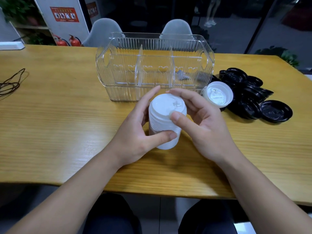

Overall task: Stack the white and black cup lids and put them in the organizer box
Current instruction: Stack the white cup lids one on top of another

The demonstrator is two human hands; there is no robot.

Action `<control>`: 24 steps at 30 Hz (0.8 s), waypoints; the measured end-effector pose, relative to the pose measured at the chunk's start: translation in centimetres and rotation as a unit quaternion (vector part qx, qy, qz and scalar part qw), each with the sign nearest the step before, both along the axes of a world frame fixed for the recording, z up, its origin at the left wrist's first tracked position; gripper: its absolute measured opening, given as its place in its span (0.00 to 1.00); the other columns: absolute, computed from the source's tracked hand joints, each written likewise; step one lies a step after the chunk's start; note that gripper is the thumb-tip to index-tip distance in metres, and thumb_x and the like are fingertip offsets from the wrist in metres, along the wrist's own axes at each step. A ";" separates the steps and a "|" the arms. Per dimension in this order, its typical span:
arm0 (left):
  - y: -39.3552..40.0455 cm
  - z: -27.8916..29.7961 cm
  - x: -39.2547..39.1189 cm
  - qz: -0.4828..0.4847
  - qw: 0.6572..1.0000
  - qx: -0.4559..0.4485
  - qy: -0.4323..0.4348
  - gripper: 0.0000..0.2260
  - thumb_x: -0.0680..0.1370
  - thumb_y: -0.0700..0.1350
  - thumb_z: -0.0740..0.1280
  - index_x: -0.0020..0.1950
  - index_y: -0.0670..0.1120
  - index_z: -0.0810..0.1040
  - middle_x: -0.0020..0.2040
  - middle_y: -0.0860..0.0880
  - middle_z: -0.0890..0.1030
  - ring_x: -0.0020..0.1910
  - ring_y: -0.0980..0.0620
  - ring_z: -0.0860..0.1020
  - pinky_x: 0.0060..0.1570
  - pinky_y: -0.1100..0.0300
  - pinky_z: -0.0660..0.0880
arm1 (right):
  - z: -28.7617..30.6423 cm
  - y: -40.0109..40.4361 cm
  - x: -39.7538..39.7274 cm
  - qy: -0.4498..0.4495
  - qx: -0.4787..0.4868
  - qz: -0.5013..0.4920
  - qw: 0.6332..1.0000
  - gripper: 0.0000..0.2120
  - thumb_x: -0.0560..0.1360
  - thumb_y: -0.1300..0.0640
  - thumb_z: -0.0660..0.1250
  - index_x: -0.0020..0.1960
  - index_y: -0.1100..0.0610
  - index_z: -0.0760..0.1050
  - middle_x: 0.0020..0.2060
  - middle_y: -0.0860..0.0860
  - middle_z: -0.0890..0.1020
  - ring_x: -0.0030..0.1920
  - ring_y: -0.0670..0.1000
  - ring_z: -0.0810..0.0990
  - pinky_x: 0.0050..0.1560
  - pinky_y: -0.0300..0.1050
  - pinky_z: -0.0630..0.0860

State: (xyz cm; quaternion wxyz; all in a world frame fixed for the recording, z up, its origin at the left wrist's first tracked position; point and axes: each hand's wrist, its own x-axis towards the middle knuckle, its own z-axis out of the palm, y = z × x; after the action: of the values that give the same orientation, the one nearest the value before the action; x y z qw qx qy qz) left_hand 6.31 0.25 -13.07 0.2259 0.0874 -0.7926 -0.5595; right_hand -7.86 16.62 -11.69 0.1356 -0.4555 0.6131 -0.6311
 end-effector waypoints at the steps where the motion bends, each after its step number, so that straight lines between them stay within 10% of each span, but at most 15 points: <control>1: 0.1 0.0 0.0 0.001 1.000 -0.006 0.003 0.51 0.73 0.51 0.85 0.91 0.58 0.62 0.77 0.58 0.81 0.79 0.52 0.78 0.81 0.42 0.74 | 0.0 0.0 0.2 0.008 0.001 -0.007 1.000 0.23 0.83 0.56 0.76 0.76 0.58 0.78 0.71 0.49 0.85 0.74 0.53 0.82 0.77 0.60 0.76; 15: 0.4 0.0 -0.1 0.029 0.998 -0.052 0.030 0.42 0.73 0.52 0.85 0.84 0.56 0.71 0.75 0.59 0.82 0.76 0.52 0.80 0.77 0.52 0.76 | 0.4 0.8 -1.1 0.074 0.001 -0.154 0.985 0.21 0.85 0.47 0.72 0.76 0.53 0.80 0.67 0.44 0.86 0.69 0.49 0.84 0.72 0.53 0.79; 24: 0.1 0.1 -0.1 0.041 0.997 -0.072 0.006 0.40 0.76 0.56 0.85 0.83 0.66 0.68 0.77 0.64 0.79 0.79 0.54 0.77 0.81 0.42 0.72 | -1.9 1.0 -7.2 0.325 0.263 -0.389 0.821 0.22 0.81 0.40 0.76 0.67 0.53 0.84 0.63 0.53 0.81 0.62 0.61 0.76 0.65 0.57 0.65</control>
State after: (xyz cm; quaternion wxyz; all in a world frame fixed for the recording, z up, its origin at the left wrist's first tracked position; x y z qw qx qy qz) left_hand 6.20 0.35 -12.97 0.2593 0.1000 -0.8251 -0.4920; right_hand -15.08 17.64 -13.54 -0.2135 -0.3046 0.8906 -0.2617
